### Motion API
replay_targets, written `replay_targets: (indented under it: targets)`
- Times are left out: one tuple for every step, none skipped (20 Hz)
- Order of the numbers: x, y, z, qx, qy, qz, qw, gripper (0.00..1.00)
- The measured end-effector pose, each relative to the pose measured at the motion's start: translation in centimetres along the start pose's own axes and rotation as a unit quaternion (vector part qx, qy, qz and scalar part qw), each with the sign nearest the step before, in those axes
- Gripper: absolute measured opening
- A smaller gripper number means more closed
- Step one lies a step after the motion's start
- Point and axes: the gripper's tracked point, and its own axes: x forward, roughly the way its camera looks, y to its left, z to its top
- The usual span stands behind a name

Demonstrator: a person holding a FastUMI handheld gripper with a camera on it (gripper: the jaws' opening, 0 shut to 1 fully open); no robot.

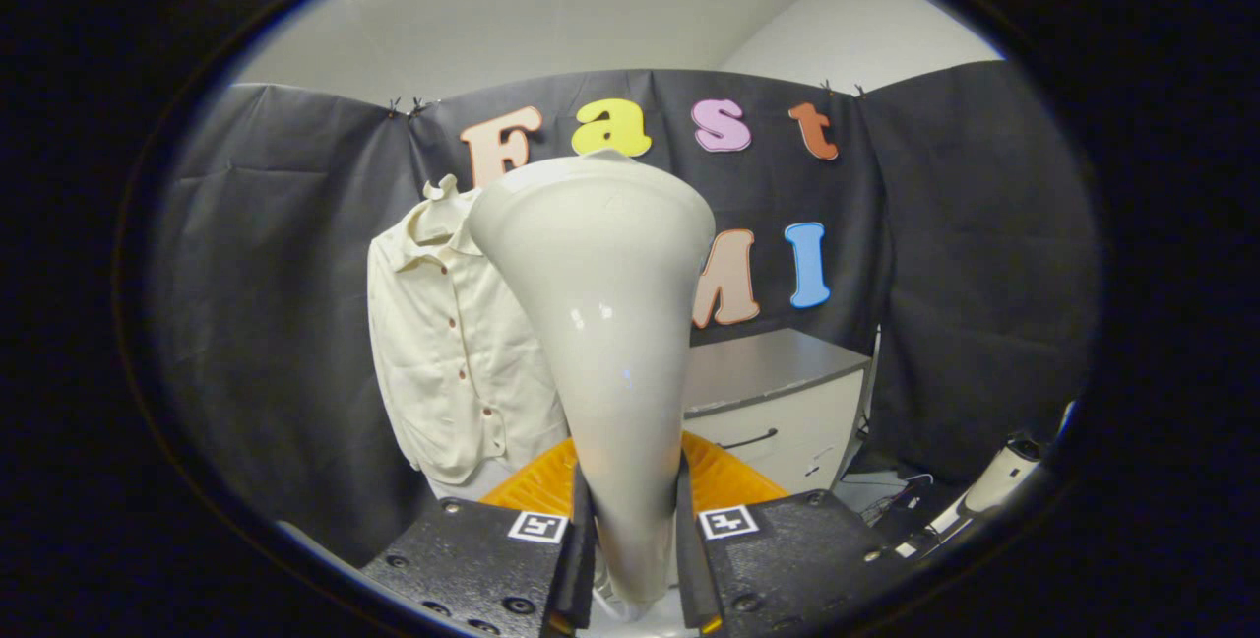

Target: Iron the clothes twice with a garment steamer, once on the left side and once on the right side.

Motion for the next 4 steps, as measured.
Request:
replay_targets:
  targets:
    - [0.07, 0.4, 0.26, 0.003, -0.004, 0.0, 1.0, 0.34]
    - [0.28, 0.65, 0.3, 0.001, -0.007, -0.001, 1.0, 0.34]
    - [0.38, 0.98, 0.31, 0.001, -0.009, -0.003, 1.0, 0.34]
    - [0.66, 1.37, 0.12, 0.0, -0.006, -0.003, 1.0, 0.34]
